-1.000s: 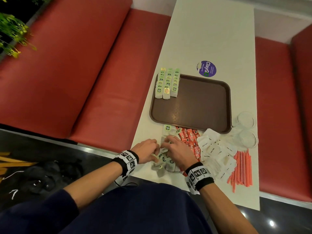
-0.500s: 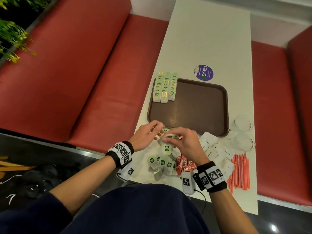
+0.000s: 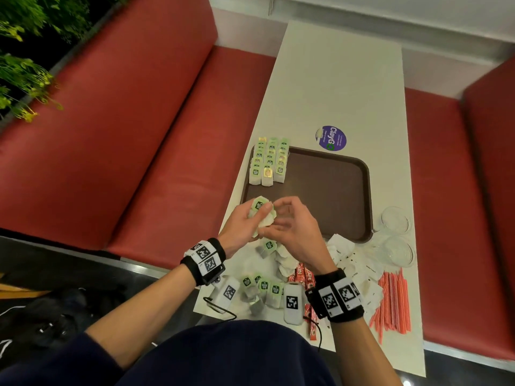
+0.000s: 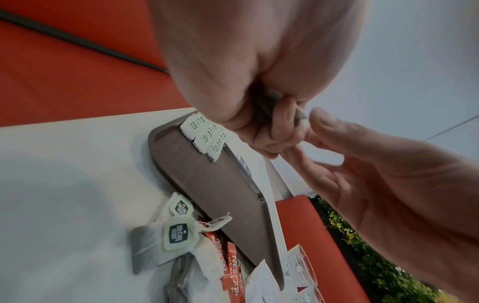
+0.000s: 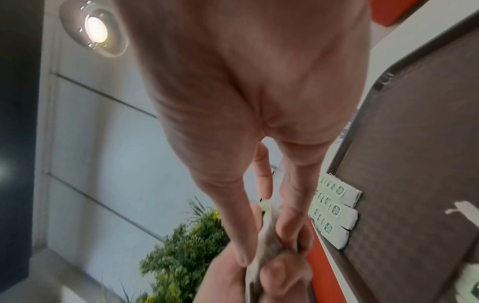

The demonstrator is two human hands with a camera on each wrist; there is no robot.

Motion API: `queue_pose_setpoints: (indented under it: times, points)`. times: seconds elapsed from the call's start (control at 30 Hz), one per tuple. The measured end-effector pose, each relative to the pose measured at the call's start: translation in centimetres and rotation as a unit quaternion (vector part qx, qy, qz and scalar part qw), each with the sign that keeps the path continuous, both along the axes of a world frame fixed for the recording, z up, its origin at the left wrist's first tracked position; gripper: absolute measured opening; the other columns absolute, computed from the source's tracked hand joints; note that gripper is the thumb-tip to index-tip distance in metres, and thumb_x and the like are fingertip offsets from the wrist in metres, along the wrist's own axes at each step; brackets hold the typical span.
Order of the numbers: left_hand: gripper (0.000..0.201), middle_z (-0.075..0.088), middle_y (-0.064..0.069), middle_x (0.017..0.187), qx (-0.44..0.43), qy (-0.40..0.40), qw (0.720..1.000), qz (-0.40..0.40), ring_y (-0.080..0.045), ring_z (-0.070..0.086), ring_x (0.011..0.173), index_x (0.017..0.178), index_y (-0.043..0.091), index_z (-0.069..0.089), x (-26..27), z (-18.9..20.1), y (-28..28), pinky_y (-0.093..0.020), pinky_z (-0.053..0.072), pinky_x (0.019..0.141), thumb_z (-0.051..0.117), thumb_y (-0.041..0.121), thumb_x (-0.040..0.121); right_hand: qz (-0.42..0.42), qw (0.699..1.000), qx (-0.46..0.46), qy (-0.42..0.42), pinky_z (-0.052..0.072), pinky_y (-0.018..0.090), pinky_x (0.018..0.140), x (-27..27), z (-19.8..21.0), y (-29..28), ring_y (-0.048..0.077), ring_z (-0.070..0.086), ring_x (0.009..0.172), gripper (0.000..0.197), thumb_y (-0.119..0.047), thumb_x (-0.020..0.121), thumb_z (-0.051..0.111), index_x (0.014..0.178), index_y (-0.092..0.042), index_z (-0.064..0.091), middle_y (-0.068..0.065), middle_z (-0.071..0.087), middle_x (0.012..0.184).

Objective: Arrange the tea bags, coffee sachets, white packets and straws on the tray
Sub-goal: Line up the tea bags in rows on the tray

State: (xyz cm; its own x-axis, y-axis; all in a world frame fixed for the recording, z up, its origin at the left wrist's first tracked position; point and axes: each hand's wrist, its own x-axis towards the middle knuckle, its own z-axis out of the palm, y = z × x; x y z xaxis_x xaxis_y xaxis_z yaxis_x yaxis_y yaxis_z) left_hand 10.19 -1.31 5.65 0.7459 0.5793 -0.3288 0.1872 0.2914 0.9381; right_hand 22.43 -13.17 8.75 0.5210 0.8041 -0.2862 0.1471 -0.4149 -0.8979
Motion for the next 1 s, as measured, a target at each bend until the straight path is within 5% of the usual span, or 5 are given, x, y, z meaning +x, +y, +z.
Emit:
queue_pose_setpoints:
  times: [0.23, 0.33, 0.5, 0.73, 1.0]
  points:
    - [0.031, 0.07, -0.006, 0.097, -0.041, 0.002, 0.999, -0.009, -0.015, 0.061, 0.073, 0.12, 0.008, 0.056, -0.8, 0.5, 0.3, -0.027, 0.055, 0.067, 0.061, 0.037, 0.11, -0.075, 0.995, 0.059, 0.008, 0.066, 0.05, 0.084, 0.8, 0.3, -0.9, 0.019, 0.077, 0.085, 0.003, -0.025, 0.104, 0.073, 0.107, -0.025, 0.074, -0.001, 0.078, 0.098]
    - [0.029, 0.067, -0.001, 0.088, -0.011, -0.003, 0.999, -0.039, -0.021, 0.057, 0.074, 0.12, 0.007, 0.057, -0.8, 0.9, 0.1, -0.039, 0.048, 0.068, 0.061, 0.035, 0.11, -0.071, 0.993, 0.074, -0.055, 0.063, 0.034, 0.081, 0.8, 1.2, -0.3, 0.012, 0.074, 0.084, 0.002, -0.03, 0.103, 0.073, 0.102, -0.029, 0.075, -0.007, 0.077, 0.095]
    - [0.016, 0.058, -0.005, 0.077, 0.073, 0.002, 0.994, -0.077, -0.025, 0.052, 0.059, 0.106, 0.008, 0.058, -0.5, 0.5, 0.2, -0.027, 0.038, 0.049, 0.061, 0.024, 0.111, -0.021, 0.983, 0.031, -0.178, 0.049, 0.014, 0.073, 0.8, 0.9, 1.3, 0.008, 0.064, 0.078, 0.023, -0.04, 0.087, 0.089, 0.094, -0.034, 0.067, -0.012, 0.066, 0.096]
    - [0.009, 0.062, -0.001, 0.081, 0.119, 0.028, 0.989, -0.084, -0.013, 0.058, 0.062, 0.105, 0.014, 0.06, -0.3, -0.1, 0.5, -0.021, 0.047, 0.054, 0.066, 0.021, 0.107, 0.022, 0.972, 0.002, -0.232, 0.053, 0.032, 0.076, 0.7, 0.2, 2.2, 0.006, 0.06, 0.079, 0.025, -0.034, 0.088, 0.086, 0.086, -0.034, 0.061, -0.012, 0.059, 0.092]
    - [0.008, 0.063, 0.006, 0.075, 0.102, 0.004, 0.991, -0.084, -0.014, 0.056, 0.062, 0.112, 0.016, 0.064, 0.3, 0.4, 1.5, -0.023, 0.047, 0.056, 0.067, 0.021, 0.107, 0.048, 0.993, 0.033, -0.105, 0.056, 0.025, 0.074, 3.6, 1.5, 2.8, 0.011, 0.073, 0.078, 0.02, -0.022, 0.094, 0.085, 0.089, -0.025, 0.066, -0.004, 0.075, 0.083]
